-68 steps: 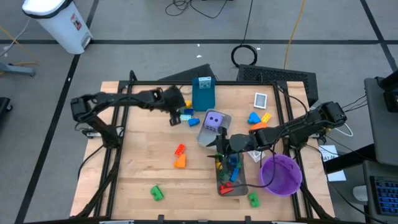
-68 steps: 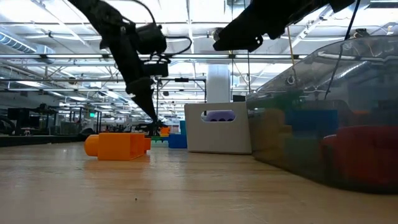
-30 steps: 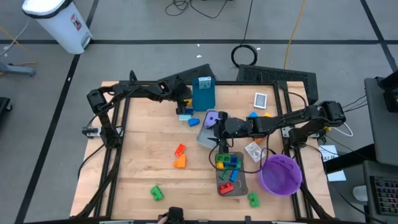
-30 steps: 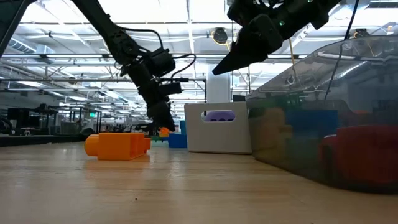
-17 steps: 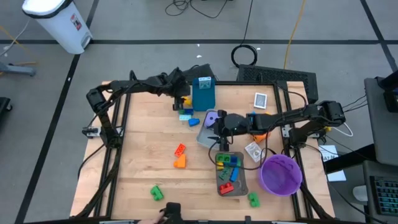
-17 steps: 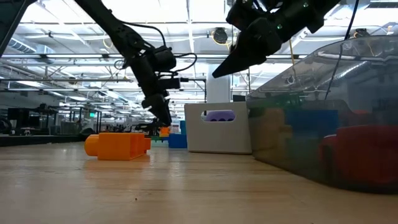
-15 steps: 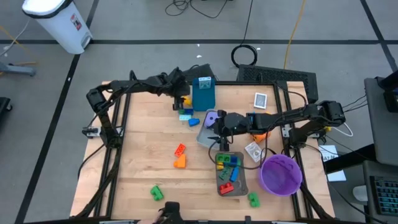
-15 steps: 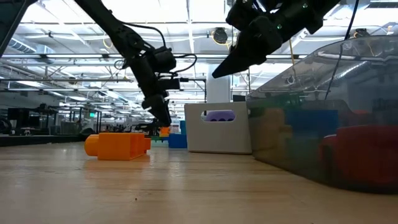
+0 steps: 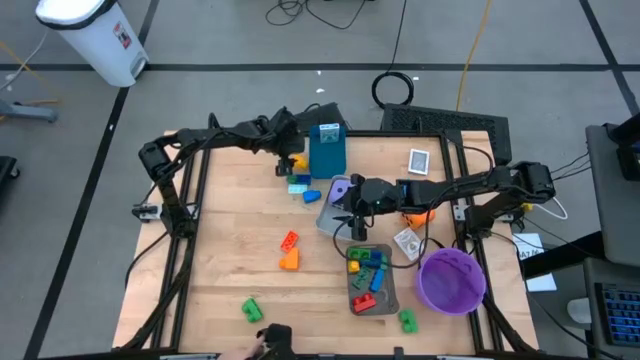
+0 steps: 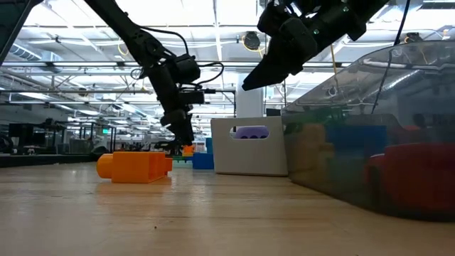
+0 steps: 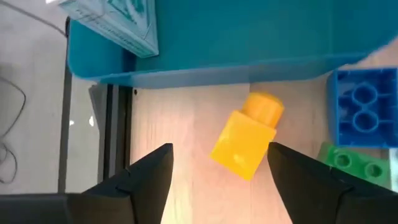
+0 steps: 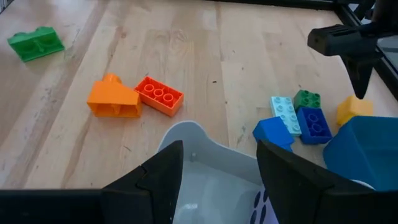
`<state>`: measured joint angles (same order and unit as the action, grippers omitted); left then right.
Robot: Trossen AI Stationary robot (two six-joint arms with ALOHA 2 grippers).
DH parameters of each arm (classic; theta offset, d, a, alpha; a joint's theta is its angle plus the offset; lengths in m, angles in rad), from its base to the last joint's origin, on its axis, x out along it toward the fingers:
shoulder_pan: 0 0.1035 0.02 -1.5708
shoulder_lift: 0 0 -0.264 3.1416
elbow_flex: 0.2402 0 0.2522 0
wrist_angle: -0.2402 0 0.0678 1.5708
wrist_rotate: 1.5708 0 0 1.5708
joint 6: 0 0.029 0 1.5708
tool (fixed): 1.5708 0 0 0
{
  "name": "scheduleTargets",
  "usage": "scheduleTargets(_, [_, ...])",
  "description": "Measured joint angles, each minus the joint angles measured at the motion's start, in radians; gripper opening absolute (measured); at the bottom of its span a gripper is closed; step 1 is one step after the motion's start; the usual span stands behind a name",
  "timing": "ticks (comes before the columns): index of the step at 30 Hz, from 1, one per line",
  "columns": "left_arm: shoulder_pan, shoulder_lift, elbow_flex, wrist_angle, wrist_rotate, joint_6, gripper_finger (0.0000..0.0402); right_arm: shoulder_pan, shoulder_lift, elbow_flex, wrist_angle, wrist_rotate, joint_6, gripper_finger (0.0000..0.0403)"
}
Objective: Pick & Place Toys
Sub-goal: Put the yellow game piece into the black bin
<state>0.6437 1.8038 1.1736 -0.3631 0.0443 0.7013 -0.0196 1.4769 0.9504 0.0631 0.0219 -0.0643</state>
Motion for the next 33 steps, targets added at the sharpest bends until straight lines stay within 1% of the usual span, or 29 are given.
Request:
scheduleTargets(4, [0.000, 0.007, 0.000, 0.001, 0.041, 0.037, 0.0276, 0.000, 0.000, 0.000, 0.000, 0.000, 0.000, 0.0196])
scheduleTargets(8, [-0.007, 0.021, 0.000, 0.014, 0.060, 0.039, 0.0263, 0.000, 0.000, 0.000, 0.000, 0.000, 0.000, 0.0196])
scheduleTargets(18, [-0.019, 0.063, 0.000, 0.034, 0.041, 0.060, 0.0231, 0.000, 0.000, 0.000, -0.005, -0.001, -0.002, 0.0196])
scheduleTargets(24, [-0.020, 0.123, 0.000, 0.055, 0.016, 0.062, 0.0227, 0.000, 0.000, 0.000, -0.009, -0.001, -0.003, 0.0196])
scheduleTargets(28, [-0.020, 0.132, 0.000, 0.074, -0.006, 0.057, 0.0223, 0.000, 0.000, 0.000, -0.016, -0.001, -0.004, 0.0196])
scheduleTargets(30, [-0.020, 0.132, 0.005, 0.059, -0.007, 0.048, 0.0215, 0.000, 0.000, 0.000, -0.016, -0.001, -0.004, 0.0196])
scheduleTargets(33, [-0.019, 0.132, 0.022, 0.027, -0.002, 0.026, 0.0190, 0.000, 0.000, 0.000, -0.017, -0.001, -0.006, 0.0196])
